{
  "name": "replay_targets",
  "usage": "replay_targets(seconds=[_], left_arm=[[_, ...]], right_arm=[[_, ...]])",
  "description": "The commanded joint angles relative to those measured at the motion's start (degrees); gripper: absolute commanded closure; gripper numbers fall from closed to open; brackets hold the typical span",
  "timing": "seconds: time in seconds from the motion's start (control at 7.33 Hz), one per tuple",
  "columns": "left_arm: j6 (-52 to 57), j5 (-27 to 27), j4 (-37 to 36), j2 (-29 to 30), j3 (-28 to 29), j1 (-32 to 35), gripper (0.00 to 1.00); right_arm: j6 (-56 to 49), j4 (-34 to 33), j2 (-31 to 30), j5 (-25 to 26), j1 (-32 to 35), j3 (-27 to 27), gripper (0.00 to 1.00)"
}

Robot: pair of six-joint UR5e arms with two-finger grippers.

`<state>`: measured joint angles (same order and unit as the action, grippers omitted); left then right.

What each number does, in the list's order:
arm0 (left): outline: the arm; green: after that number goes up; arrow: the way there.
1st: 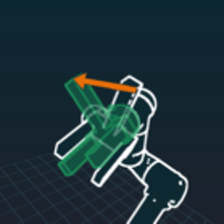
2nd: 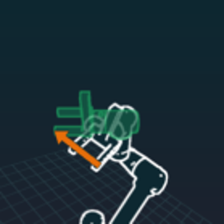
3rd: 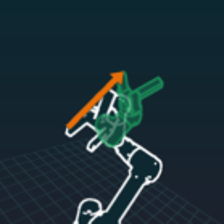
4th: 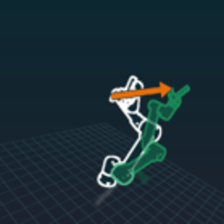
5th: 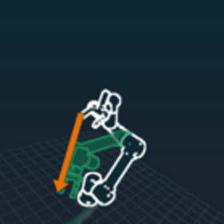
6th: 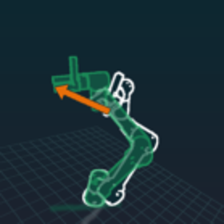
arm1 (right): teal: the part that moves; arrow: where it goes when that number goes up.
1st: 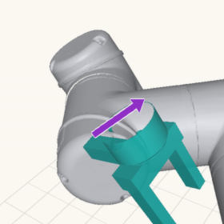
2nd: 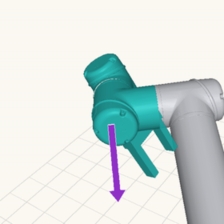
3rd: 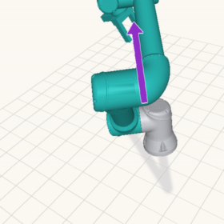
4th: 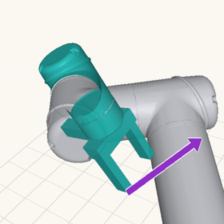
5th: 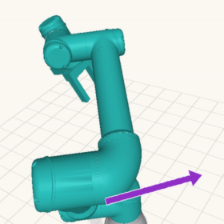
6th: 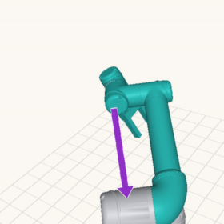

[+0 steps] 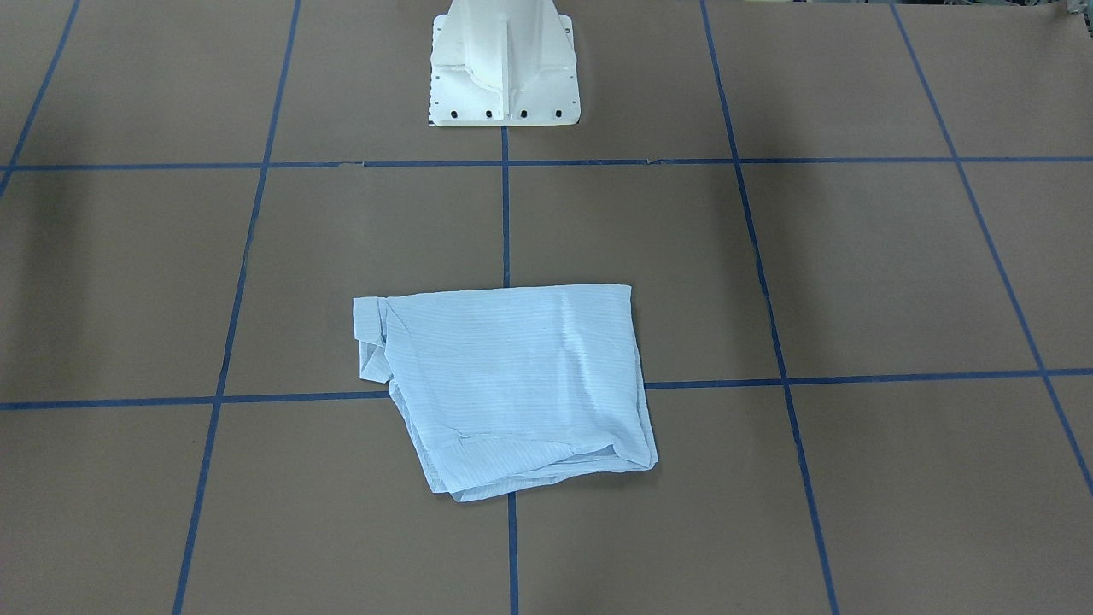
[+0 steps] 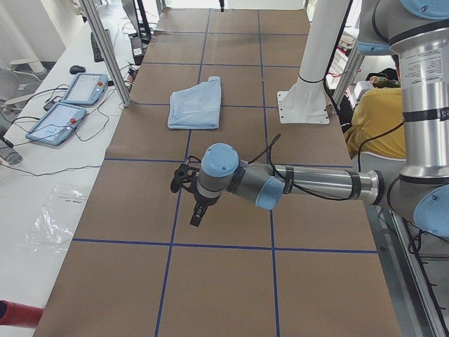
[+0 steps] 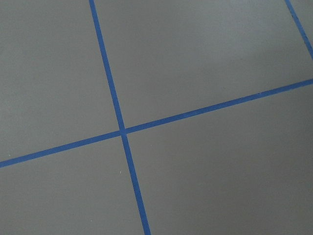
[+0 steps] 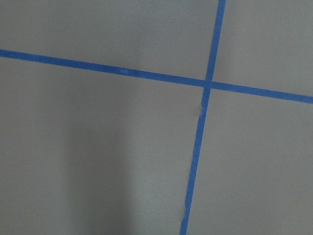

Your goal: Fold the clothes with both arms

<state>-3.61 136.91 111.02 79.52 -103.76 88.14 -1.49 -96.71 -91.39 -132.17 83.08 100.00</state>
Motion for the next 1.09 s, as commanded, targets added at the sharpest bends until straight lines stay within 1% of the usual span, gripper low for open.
replay_targets(seconds=[0.0,0.14,0.27,0.41,0.96], left_arm=[[0.0,-0.1,1.2,0.3,0.7,-0.1,0.00],[-0.1,-0.1,3.7,0.5,0.8,-0.1,0.00],[0.2,0.0,5.4,0.6,3.6,-0.1,0.00],[0.2,0.0,7.9,1.8,5.0,-0.1,0.00],[0.2,0.0,8.2,2.1,4.4,0.0,0.00]], right_arm=[[0.1,0.0,-0.2,0.0,0.0,-0.7,0.00],[0.0,0.0,0.0,0.2,0.0,-1.7,0.00],[0.2,0.0,0.5,0.0,0.0,-2.4,0.00],[0.1,0.0,0.6,-0.1,0.0,-2.4,0.00],[0.1,0.0,1.1,-0.1,0.0,-2.0,0.00]])
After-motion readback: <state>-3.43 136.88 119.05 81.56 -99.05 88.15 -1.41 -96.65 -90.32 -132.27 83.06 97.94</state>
